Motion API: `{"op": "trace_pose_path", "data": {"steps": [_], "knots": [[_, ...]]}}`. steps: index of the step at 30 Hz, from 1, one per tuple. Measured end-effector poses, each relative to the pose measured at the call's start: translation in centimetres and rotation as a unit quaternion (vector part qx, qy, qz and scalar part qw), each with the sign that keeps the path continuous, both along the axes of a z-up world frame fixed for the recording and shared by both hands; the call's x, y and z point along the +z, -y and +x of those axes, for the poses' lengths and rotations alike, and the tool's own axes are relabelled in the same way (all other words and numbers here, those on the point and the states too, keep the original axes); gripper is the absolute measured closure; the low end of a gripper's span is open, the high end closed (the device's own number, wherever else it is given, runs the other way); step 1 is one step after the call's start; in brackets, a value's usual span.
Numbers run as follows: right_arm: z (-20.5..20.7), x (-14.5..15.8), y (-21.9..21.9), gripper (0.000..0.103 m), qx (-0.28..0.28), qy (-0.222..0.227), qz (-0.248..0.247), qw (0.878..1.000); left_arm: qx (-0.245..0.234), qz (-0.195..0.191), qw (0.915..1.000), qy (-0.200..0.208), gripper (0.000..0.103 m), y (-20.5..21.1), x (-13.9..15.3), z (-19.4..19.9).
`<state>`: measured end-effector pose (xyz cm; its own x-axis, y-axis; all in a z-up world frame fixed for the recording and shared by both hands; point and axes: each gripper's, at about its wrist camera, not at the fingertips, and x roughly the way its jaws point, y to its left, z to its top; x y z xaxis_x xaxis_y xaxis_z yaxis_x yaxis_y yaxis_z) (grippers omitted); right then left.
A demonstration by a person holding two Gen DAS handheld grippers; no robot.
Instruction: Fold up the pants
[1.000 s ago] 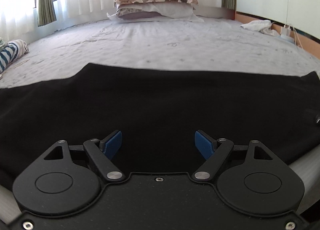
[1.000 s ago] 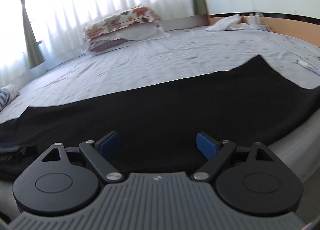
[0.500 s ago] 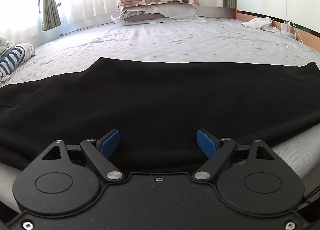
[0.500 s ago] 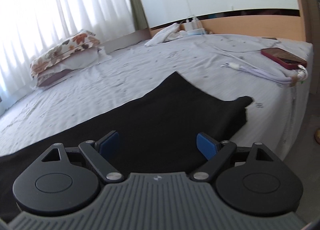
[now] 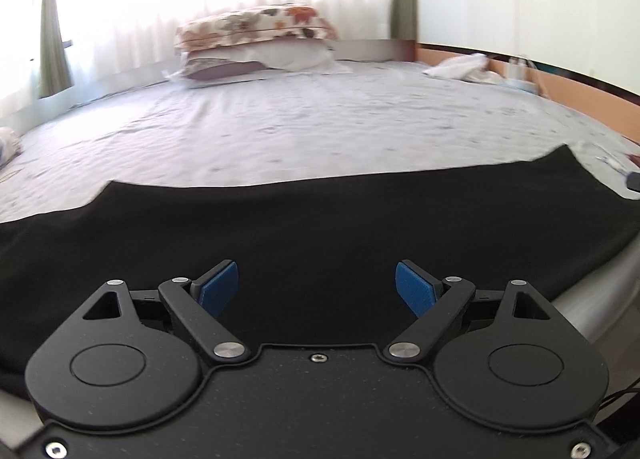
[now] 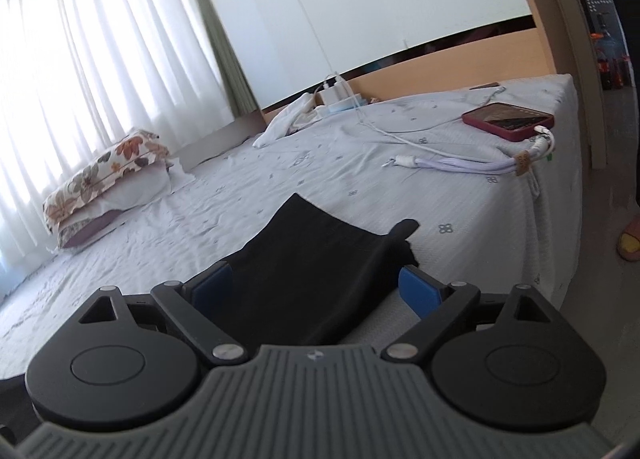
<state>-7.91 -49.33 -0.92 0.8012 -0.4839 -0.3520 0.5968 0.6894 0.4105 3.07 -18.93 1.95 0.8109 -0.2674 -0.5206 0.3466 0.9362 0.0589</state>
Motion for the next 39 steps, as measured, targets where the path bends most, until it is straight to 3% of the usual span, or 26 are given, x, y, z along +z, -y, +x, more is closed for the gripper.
{"op": "trace_pose_path", "data": {"steps": [8,13,21,28,33,35,39], "knots": [[-1.0,-1.2,2.3,0.006,-0.021,0.013,0.049,0.999,-0.021,0.027,0.9992,-0.022,0.017,3.6,-2.7,-0.5],[-0.3,-1.2,2.3,0.006,-0.012,0.013,0.037,0.999,-0.012,0.008,0.9993,-0.034,0.013,2.8,-3.5,-0.2],[3.2,-1.5,2.2,0.007,0.009,-0.050,0.021,0.998,-0.004,0.008,0.9995,-0.030,0.013,2.2,-3.2,0.0],[5.4,-1.9,3.1,0.023,0.059,-0.021,0.069,0.996,0.026,0.004,0.9996,-0.010,0.014,-0.7,-2.0,0.0],[5.8,-2.2,3.4,0.035,0.042,-0.016,0.081,0.996,0.052,0.007,0.9986,-0.006,0.014,-2.7,-1.4,0.9],[5.6,-2.2,3.2,0.046,0.029,-0.017,0.079,0.996,0.064,0.008,0.9979,-0.008,0.014,-3.5,-1.5,1.4],[5.2,-2.3,2.7,0.053,-0.016,-0.034,0.063,0.997,0.085,0.012,0.9962,-0.014,0.014,-4.8,-1.7,2.1]]}}
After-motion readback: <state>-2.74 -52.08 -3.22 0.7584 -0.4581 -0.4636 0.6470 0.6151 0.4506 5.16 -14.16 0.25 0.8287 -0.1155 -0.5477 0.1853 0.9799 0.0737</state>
